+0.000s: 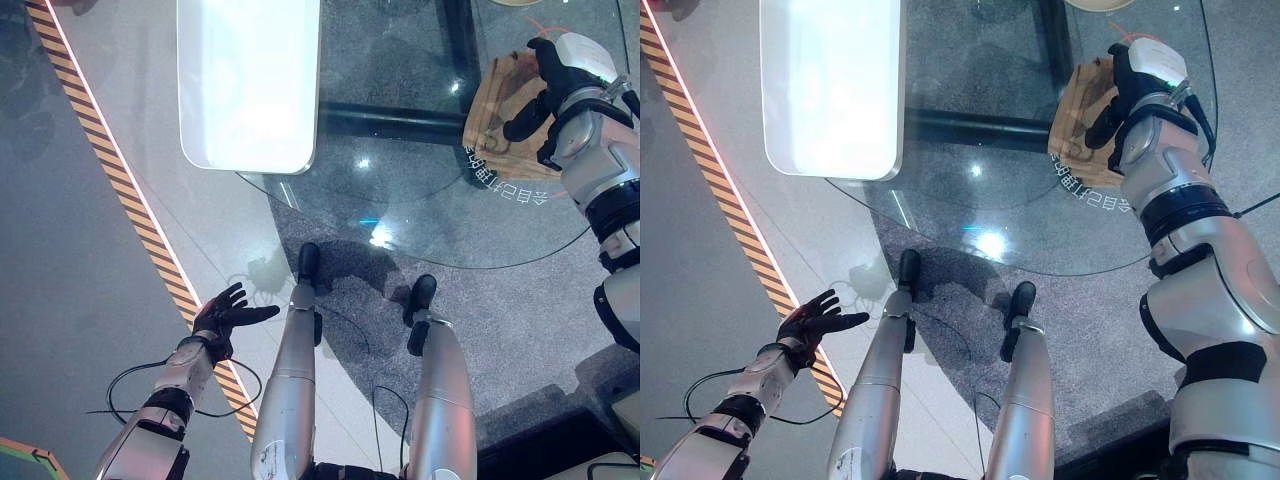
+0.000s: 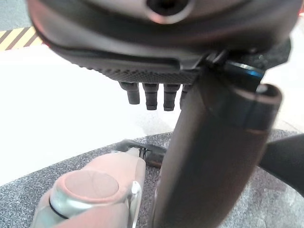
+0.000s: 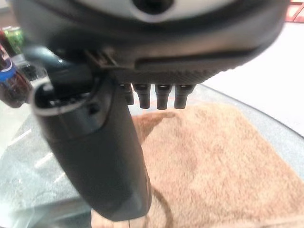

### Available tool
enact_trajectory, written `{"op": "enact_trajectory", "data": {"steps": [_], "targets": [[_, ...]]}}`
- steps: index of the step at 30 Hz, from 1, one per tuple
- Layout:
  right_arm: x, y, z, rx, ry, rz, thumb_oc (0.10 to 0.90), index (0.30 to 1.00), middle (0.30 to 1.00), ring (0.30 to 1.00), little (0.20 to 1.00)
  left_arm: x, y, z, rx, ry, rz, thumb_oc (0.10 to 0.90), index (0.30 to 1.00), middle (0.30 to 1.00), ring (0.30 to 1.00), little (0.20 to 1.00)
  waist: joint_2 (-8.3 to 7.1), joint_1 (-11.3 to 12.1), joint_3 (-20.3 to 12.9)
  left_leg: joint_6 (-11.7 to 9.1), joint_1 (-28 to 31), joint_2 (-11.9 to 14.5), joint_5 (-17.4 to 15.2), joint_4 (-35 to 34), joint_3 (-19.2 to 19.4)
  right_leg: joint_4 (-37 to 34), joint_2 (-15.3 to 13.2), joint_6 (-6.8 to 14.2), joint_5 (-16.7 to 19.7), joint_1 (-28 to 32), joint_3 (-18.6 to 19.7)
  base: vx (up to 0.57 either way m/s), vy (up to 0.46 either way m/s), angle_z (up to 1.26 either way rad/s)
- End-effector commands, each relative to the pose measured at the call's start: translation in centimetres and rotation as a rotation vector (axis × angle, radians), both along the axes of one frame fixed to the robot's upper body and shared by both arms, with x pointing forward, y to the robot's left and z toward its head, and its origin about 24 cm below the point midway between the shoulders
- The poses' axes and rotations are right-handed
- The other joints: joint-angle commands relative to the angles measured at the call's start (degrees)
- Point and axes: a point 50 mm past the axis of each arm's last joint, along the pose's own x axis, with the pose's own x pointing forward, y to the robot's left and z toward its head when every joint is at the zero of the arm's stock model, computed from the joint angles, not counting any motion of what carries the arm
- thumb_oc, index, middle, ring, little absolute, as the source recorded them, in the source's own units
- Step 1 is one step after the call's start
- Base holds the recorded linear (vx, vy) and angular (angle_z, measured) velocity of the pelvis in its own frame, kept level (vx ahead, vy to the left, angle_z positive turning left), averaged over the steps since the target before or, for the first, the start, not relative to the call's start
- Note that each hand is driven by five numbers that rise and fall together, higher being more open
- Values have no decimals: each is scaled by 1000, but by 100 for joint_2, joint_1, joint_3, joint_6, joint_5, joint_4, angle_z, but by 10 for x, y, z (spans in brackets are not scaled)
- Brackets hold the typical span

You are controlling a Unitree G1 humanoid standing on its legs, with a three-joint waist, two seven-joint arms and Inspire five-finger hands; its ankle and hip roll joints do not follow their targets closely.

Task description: Wipe the table with a cloth and put it in the basket.

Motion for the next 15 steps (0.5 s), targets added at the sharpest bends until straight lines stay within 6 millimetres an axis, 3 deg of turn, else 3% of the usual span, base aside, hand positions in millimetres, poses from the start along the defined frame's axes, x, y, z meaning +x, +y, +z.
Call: {"op": "enact_trajectory", "data": {"steps": [1,9,15], "targets": [[-15,1,69,-105,-179,-21,800,900,900,900,900,-16,12,-9,50,42,-10,800,900,900,900,900,95,-28,-100,584,-120,-611,-737,577,238,-385,415,-308,151,-21,-453,0,0,0],[-13,-1,65,-131,-157,-56,800,900,900,900,900,-17,11,-10,47,41,-16,800,900,900,900,900,184,4,-100,595,-188,-634,-728,619,223,-312,393,-323,140,-110,-439,0,0,0],[-19,-8,75,-160,-253,-112,800,900,900,900,900,-19,10,-12,45,41,-18,800,900,900,900,900,220,20,-100,606,-255,-639,-722,640,204,-260,370,-319,148,-183,-440,5,-1,1]]}}
